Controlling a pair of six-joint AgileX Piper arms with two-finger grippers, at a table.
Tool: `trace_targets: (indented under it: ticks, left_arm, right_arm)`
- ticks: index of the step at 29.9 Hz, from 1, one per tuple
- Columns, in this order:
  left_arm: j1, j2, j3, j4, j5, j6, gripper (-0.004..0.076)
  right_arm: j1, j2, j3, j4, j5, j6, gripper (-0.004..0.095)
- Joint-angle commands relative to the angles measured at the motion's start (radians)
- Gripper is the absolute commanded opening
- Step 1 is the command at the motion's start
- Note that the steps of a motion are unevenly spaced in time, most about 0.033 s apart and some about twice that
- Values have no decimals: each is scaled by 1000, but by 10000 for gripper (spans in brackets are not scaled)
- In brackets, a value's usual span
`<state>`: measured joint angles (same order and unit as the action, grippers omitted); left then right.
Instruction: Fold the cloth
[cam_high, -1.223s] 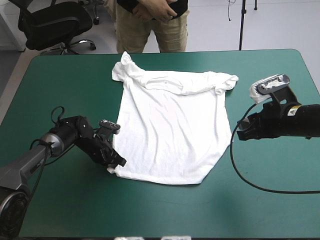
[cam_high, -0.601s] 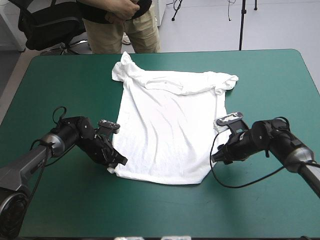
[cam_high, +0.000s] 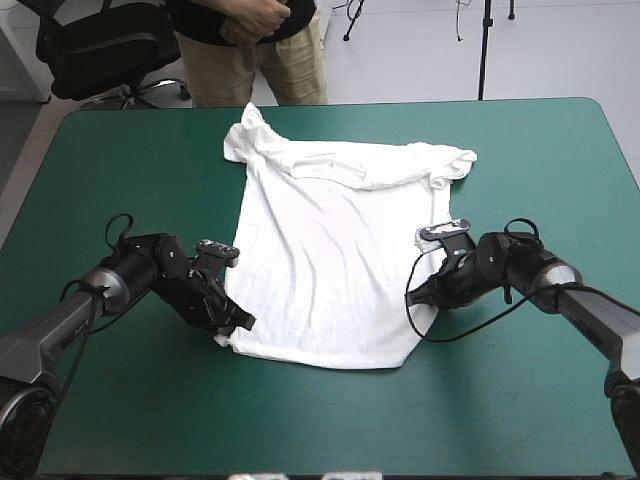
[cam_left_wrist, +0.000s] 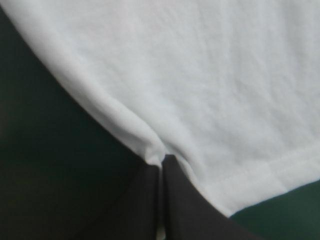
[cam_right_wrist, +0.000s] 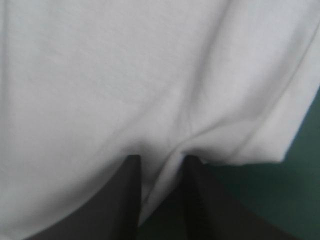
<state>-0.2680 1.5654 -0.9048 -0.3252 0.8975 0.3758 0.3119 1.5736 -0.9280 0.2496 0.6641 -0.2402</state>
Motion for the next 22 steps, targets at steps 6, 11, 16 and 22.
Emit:
trace_targets:
  ticks: [6,11,16,22]
  left_arm:
    - [-7,-69,-43,43,-82,-8,-17]
    - [-5,-151,-122,44,-64,-11,-17]
    - [-5,-233,-232,47,-45,-11,-17]
    - [-5,-333,-415,97,0,-11,-17]
  right_arm:
    - [4,-38,-69,43,45,-72,-13]
    - [4,-154,-121,41,77,-74,-13]
    - [4,-278,-198,18,183,-88,-13]
    - [4,-410,-343,-52,266,-88,-13]
